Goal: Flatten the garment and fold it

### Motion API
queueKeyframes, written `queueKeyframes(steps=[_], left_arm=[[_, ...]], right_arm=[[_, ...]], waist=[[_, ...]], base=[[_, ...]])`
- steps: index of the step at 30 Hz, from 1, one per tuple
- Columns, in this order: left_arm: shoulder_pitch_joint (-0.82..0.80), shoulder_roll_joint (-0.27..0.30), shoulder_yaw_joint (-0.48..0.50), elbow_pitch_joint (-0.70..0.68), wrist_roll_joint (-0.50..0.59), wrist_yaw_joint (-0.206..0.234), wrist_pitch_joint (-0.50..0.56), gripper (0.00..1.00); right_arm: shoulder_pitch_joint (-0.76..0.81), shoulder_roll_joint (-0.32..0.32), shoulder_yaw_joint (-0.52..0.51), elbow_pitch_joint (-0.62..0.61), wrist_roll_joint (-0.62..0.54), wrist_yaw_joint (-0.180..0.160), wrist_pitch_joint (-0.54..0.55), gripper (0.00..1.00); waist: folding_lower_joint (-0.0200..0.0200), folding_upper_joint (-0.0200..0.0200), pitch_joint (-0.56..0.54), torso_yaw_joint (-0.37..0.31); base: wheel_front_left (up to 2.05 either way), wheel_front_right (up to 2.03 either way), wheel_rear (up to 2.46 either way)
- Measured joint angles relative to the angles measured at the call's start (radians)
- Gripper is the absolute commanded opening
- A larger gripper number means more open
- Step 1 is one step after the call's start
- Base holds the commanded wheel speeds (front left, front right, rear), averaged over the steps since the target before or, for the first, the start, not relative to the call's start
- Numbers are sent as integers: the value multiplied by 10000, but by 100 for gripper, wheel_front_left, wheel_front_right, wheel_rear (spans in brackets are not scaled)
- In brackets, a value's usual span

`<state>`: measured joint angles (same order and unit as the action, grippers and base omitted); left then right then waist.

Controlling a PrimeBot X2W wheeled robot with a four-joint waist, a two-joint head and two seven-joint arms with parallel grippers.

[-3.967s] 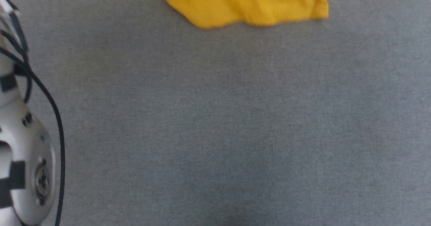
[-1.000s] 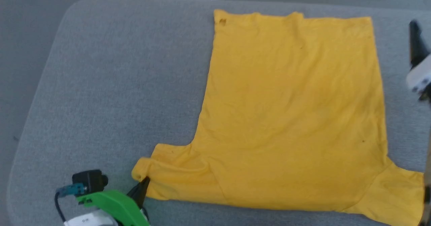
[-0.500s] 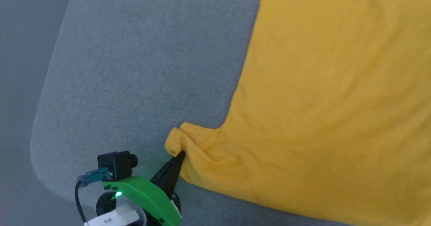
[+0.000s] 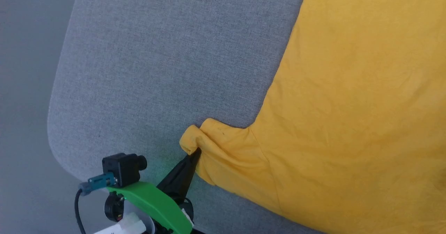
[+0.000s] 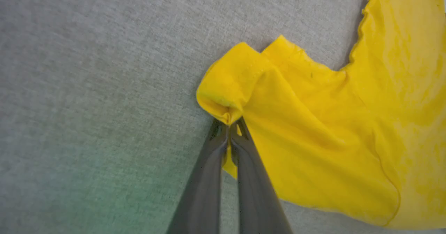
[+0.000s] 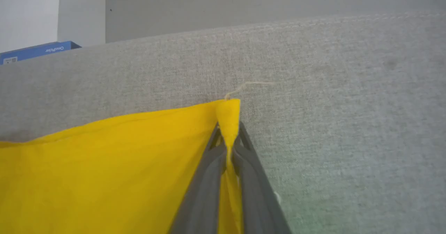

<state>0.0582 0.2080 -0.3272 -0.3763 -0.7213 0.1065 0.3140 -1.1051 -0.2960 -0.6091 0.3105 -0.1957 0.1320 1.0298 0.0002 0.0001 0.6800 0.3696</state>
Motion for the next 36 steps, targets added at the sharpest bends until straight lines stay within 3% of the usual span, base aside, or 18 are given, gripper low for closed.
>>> queueKeyframes(steps=[3, 6, 11, 16, 19, 25, 32, 36], left_arm=[[-30, 2, 17, 54, 4, 0, -2, 0], [-53, 8, 38, 153, 29, 0, -33, 0], [-47, 88, 163, 418, 61, 84, -81, 0], [262, 330, 339, 489, 61, 334, 105, 0], [556, 497, 453, 428, 61, 512, 234, 0], [1071, 777, 614, 207, 63, 826, 537, 0], [1169, 892, 660, 102, 71, 1005, 723, 0], [1171, 895, 640, 119, 71, 1016, 738, 0]], right_arm=[[274, -173, 364, -21, 313, 0, -848, 0], [1077, -512, 957, -8, 1009, 2, -2539, 0], [3258, -1037, 1563, -297, 2243, 2, -5733, 0], [5710, -899, 1457, -1018, 2918, 2, -7390, 0], [7133, -460, 1151, -1586, 3304, 2, -7304, 0], [10016, 658, 640, -3024, 3946, 2, -5239, 0], [11735, 2036, 362, -4017, 4077, 2, -2738, 0], [11973, 2278, 366, -3745, 4067, 2, -2424, 0]], waist=[[0, 0, 14, -28], [0, 0, -119, -89], [-1, 0, -652, -248], [0, 0, -1459, -531], [-1, 0, -2046, -797], [-3, 0, -3189, -1512], [-3, 0, -3999, -2539], [-2, 0, -4342, -2964]], base=[[0, 0, 0], [0, 0, 0], [0, 0, 0], [0, 0, 0], [0, 0, 0], [0, 0, 0], [0, 0, 0], [0, 0, 0]])
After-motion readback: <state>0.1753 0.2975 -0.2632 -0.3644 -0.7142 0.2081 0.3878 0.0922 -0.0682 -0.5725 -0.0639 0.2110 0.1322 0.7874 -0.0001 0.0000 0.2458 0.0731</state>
